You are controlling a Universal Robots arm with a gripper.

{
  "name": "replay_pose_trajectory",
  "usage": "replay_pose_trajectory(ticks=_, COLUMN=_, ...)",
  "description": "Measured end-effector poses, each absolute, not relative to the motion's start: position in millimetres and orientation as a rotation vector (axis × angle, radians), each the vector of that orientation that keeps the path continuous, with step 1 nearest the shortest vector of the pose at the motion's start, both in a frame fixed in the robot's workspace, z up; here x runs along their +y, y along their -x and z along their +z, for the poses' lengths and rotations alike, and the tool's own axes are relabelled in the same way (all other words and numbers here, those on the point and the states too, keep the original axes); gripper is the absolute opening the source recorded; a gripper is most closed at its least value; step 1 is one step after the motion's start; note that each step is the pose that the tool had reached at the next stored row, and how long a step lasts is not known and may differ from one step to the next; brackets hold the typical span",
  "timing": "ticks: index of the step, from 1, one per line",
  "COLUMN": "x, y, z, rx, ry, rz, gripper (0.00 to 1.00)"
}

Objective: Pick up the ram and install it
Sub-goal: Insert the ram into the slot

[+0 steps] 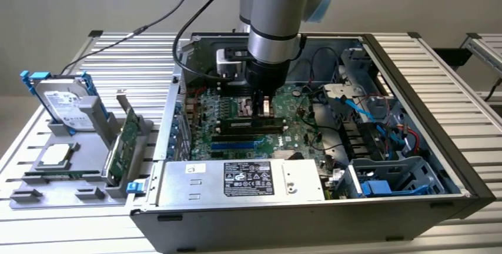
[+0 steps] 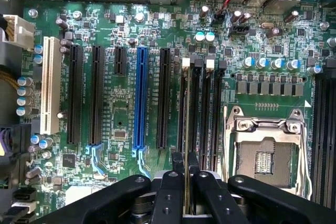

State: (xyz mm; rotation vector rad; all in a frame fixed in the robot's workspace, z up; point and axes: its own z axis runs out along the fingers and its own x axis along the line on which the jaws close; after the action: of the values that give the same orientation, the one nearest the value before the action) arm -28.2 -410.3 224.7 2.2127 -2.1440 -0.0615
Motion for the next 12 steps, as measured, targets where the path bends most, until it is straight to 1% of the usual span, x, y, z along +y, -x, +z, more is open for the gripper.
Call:
replay_pose_trajectory(ticks=6, x=-410.3, y=27.7, z=224.5, rx=-2.159, ry=-2.190, rz=-0.066, gripper=0.14)
replay_pose_trajectory(ticks=12, x=-410.3, y=24.0, z=224.4, rx=-2.143, ry=-2.171, rz=-0.081, gripper=0.14)
